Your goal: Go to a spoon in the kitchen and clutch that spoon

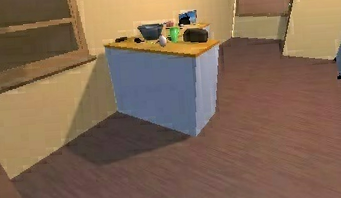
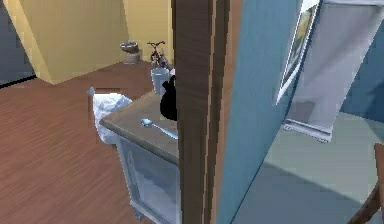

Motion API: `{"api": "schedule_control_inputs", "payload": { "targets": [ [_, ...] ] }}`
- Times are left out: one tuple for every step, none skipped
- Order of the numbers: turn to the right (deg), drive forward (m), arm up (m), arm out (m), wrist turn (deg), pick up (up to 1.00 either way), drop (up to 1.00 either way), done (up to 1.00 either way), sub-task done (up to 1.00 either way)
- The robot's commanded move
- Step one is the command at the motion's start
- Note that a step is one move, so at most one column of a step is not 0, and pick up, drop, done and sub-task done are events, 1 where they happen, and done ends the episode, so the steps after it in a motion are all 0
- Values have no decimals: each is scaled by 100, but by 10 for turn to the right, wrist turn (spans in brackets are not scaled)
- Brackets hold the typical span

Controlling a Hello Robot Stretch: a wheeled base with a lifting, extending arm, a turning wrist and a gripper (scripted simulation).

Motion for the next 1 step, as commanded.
{"api": "schedule_control_inputs", "payload": {
  "targets": [
    [-60, 0, 0, 0, 0, 0, 0, 0, 0]
  ]
}}
